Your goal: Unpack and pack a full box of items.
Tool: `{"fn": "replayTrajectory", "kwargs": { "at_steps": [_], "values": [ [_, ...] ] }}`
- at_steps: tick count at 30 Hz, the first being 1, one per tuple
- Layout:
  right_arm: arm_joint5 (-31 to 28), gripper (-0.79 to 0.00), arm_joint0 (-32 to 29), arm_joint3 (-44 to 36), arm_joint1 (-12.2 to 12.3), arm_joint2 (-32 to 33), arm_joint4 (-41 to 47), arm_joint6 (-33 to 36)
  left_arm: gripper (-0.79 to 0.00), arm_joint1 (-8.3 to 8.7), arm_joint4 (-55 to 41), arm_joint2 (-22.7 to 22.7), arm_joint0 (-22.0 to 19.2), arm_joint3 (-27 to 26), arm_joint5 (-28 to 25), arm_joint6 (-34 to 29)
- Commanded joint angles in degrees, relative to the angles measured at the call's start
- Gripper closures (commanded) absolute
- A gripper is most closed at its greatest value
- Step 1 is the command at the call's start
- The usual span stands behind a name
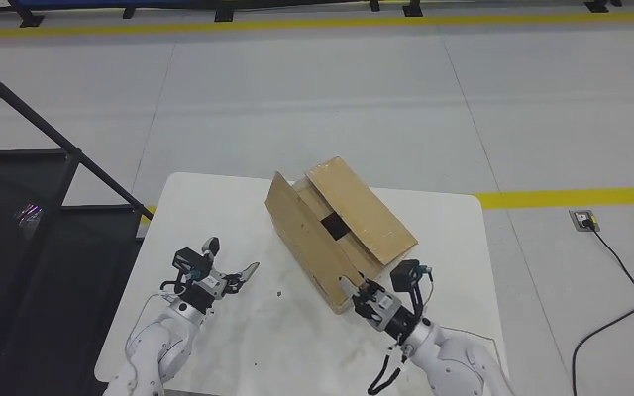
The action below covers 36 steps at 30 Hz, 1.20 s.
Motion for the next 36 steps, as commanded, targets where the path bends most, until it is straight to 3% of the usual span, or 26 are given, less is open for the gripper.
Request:
{"fn": "replayTrajectory", "kwargs": {
  "at_steps": [1, 9, 16, 17, 18, 19, 27, 36],
  "values": [
    [-1.9, 0.0, -0.8, -0.4, 0.2, 0.4, 0.0, 0.0, -0.785, 0.08, 0.0, -0.7, 0.2, -0.3, 1.3, -0.7],
    [-8.9, 0.0, -3.3, -1.3, 1.1, 2.6, 0.3, 1.3, -0.785, 0.33, -0.5, -3.6, 0.7, -0.5, 5.5, -2.4],
    [-10.4, 0.0, -4.4, -1.3, 1.6, 3.9, -0.6, 2.6, -0.785, 0.37, -1.7, -4.9, 0.3, 0.2, 7.5, -4.6],
    [-10.2, -0.04, -4.6, -1.6, 1.7, 4.2, -1.5, 2.8, -0.785, 0.36, -1.9, -4.9, 0.2, 0.4, 7.6, -5.0],
    [-10.1, -0.342, -5.0, -2.0, 1.8, 4.5, -2.3, 2.8, -0.785, 0.35, -2.0, -4.9, 0.0, 0.5, 7.6, -5.3],
    [-10.2, -0.785, -5.5, -2.5, 1.9, 4.8, -2.7, 2.3, -0.785, 0.34, -2.0, -4.8, -0.2, 0.5, 7.7, -5.5],
    [-10.0, -0.785, -11.2, -7.1, 2.7, 9.5, -4.8, -1.6, -0.785, 0.36, 0.2, -3.9, -2.8, 0.5, 7.5, -8.6],
    [-13.0, -0.785, -18.6, -9.7, 3.1, 14.9, -2.8, -12.9, -0.785, 0.43, 6.5, -0.8, -11.6, 7.6, 3.2, -7.0]
  ]
}}
